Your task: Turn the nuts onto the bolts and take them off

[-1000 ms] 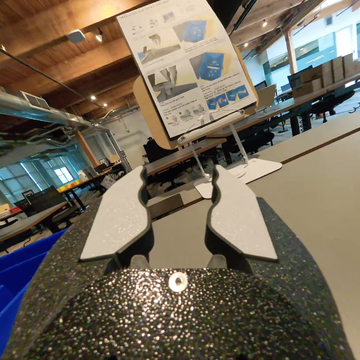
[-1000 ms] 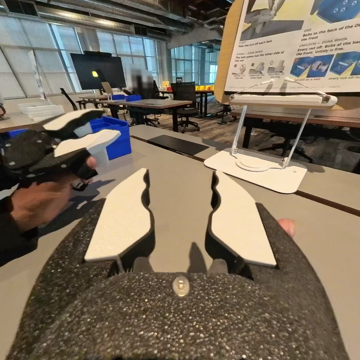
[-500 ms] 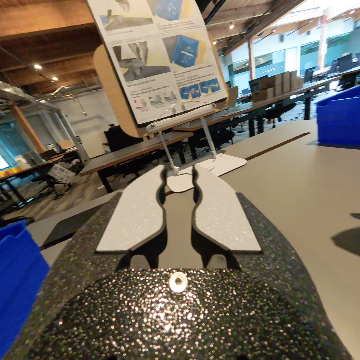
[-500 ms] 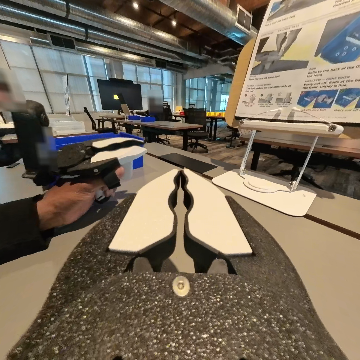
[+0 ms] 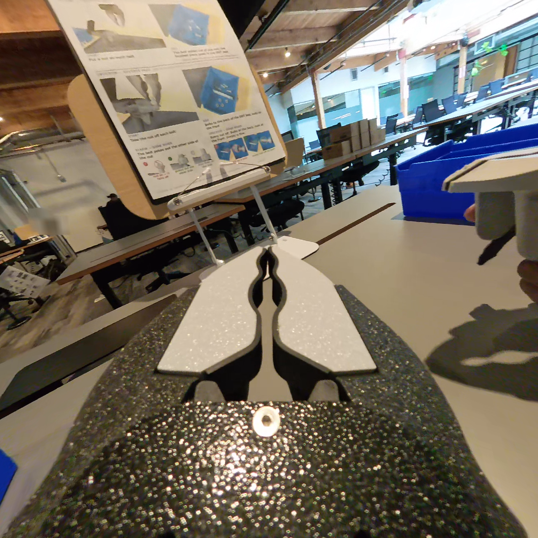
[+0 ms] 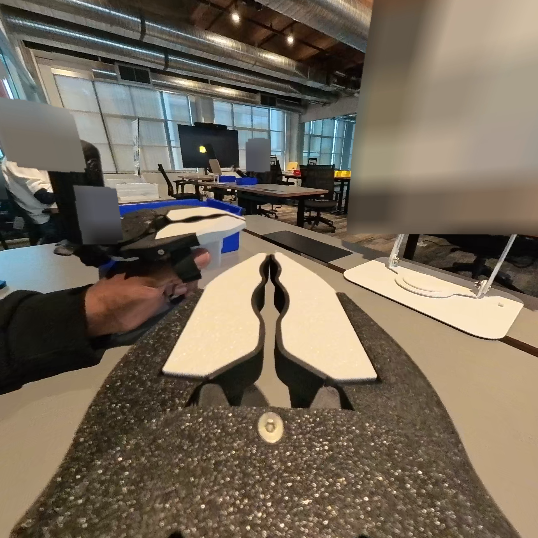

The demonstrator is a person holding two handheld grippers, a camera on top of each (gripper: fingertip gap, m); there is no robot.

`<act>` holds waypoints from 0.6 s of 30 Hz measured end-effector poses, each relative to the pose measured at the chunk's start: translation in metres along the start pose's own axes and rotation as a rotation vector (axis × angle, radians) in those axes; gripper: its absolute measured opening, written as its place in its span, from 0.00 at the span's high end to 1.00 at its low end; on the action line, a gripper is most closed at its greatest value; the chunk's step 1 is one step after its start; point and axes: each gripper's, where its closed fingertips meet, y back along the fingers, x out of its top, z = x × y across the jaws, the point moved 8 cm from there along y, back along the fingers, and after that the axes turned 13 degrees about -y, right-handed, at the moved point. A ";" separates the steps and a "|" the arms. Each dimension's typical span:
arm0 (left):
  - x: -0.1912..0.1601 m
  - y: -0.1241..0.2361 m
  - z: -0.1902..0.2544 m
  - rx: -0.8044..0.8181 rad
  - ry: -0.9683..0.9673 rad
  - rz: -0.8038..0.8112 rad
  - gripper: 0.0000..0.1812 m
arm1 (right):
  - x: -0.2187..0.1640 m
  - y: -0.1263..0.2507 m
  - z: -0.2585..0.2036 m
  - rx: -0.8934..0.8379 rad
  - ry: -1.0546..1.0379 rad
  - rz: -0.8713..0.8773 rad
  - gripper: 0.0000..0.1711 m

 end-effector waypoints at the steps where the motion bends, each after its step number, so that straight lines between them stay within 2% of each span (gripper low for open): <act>1: 0.000 -0.001 0.002 -0.016 0.008 -0.001 1.00 | -0.001 0.000 0.000 0.008 -0.004 -0.004 1.00; 9: -0.007 -0.004 0.002 -0.082 0.104 -0.043 1.00 | -0.006 -0.003 -0.002 0.030 -0.010 -0.022 1.00; 18: -0.006 -0.007 0.011 -0.134 0.073 -0.052 1.00 | -0.008 -0.006 -0.014 0.050 0.077 -0.038 1.00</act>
